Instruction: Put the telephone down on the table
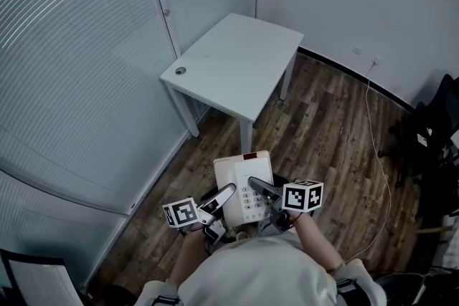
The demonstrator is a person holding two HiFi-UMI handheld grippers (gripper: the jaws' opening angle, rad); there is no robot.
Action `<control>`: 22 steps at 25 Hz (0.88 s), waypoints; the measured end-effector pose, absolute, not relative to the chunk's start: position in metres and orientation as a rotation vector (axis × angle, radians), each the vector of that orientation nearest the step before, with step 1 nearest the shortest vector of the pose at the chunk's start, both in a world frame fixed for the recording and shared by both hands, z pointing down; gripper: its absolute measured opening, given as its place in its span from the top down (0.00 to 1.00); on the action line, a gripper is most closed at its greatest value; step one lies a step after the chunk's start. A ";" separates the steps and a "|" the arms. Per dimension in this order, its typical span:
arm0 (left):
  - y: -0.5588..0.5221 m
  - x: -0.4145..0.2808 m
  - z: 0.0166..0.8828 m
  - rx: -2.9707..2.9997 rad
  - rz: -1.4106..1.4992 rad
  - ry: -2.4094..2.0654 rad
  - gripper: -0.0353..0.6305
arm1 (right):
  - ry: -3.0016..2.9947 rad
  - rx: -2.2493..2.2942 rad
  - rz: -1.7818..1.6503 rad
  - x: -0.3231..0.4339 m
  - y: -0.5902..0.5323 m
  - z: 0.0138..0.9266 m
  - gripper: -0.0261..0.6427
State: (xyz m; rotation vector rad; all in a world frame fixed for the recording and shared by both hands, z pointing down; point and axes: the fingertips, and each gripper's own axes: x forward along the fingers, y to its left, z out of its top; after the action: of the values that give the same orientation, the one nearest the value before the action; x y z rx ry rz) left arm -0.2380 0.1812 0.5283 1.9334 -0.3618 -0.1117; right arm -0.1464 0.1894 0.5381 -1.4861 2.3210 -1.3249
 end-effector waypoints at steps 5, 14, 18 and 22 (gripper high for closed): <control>0.174 -0.230 0.531 1.914 -0.121 -0.355 0.34 | 2.325 -1.483 -1.331 -0.139 0.181 0.541 0.48; 0.139 -0.203 0.532 1.889 -0.171 -0.366 0.34 | 2.374 -1.442 -1.319 -0.114 0.141 0.543 0.48; 0.115 -0.196 0.534 1.924 -0.149 -0.407 0.34 | 2.392 -1.414 -1.320 -0.105 0.117 0.542 0.48; 0.093 -0.192 0.540 1.915 -0.111 -0.478 0.34 | 2.418 -1.377 -1.329 -0.095 0.092 0.542 0.48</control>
State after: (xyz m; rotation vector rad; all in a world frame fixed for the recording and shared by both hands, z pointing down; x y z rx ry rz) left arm -0.1916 0.0925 0.5400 1.9150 -0.4784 -0.1112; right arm -0.0949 0.0916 0.5421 -1.3771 2.4177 -1.3288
